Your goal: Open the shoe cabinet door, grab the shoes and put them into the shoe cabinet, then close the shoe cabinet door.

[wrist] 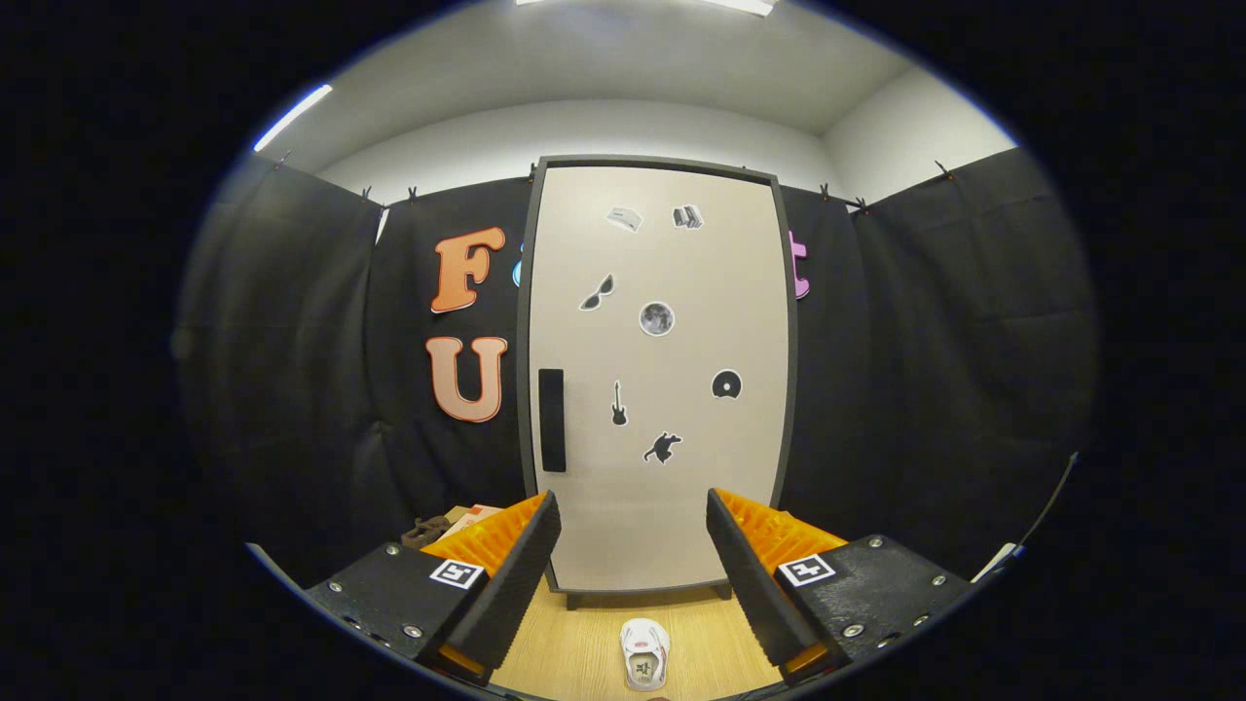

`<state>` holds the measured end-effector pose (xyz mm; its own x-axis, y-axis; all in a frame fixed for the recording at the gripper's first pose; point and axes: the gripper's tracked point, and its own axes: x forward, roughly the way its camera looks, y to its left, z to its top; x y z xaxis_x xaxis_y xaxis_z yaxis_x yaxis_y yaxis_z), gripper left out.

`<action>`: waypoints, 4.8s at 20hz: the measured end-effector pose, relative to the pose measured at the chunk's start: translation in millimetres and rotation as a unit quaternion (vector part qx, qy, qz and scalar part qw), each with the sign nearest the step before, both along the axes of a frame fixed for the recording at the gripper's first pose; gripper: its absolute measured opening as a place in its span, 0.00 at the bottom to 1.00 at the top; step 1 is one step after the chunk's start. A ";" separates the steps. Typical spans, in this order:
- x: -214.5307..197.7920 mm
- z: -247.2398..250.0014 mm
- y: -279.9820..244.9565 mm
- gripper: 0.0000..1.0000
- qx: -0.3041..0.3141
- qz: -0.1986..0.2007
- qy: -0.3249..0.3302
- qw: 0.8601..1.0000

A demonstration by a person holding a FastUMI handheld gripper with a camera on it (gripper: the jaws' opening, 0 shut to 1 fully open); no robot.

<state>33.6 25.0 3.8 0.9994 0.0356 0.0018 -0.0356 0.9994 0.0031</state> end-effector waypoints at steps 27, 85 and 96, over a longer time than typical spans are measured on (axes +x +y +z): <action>211.9 -3.5 106.0 0.89 -0.020 0.059 0.004 0.998; 35.9 -8.8 -196.1 0.06 0.026 -0.091 0.027 0.995; 3.9 1.5 -203.9 0.05 0.015 -0.128 0.014 0.992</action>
<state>37.5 -178.9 5.2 0.9754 -0.2184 -0.0297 0.2192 0.9752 0.0303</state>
